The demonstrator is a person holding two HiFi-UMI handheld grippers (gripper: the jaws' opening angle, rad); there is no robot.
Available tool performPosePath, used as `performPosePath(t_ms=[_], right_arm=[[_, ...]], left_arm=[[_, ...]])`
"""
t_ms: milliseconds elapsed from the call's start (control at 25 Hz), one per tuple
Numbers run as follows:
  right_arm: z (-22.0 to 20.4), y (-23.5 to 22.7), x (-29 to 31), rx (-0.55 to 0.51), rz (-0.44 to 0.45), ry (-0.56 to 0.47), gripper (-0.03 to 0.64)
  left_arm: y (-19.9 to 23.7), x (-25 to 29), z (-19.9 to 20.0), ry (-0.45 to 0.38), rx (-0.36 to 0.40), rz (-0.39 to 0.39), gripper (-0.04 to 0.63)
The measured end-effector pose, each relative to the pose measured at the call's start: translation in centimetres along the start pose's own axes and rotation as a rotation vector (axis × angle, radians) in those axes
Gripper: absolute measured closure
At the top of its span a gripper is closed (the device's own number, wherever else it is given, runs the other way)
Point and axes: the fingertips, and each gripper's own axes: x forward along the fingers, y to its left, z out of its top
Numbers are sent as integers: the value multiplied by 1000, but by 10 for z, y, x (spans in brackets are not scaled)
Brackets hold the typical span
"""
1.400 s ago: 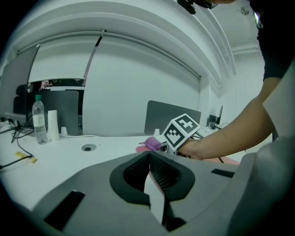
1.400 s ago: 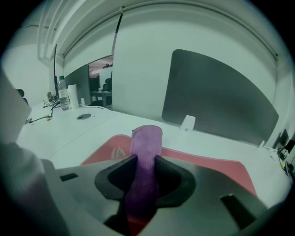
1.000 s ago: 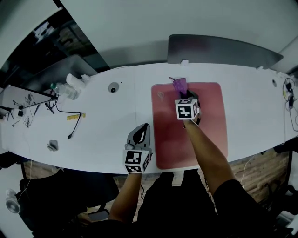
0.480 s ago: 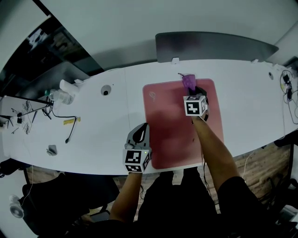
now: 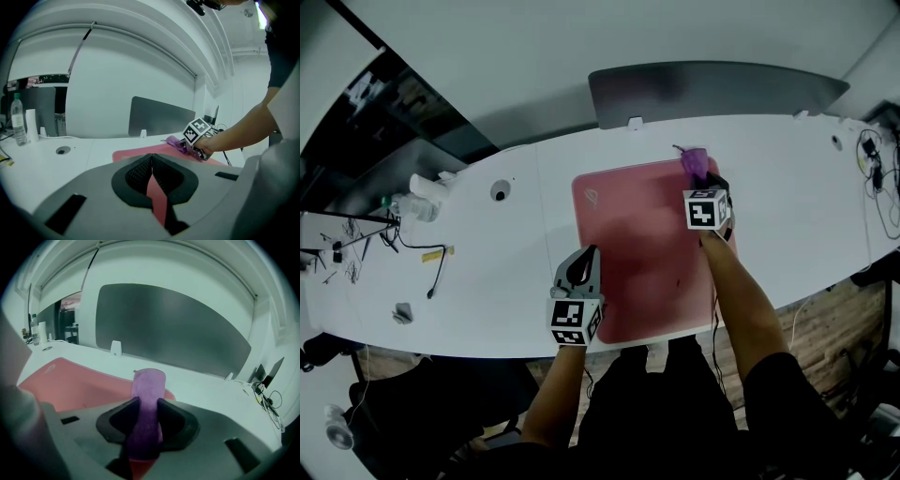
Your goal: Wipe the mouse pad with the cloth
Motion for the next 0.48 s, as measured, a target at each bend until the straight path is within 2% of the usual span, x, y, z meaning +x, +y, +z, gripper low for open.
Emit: performPosePath(t_ms=[280, 480], right_arm=[[-12, -40, 2, -58, -31, 30, 488], [-17, -53, 2, -62, -49, 29, 492]], left_arm=[[-7, -2, 5, -1, 3, 17, 574], [0, -10, 10, -8, -12, 45, 574]])
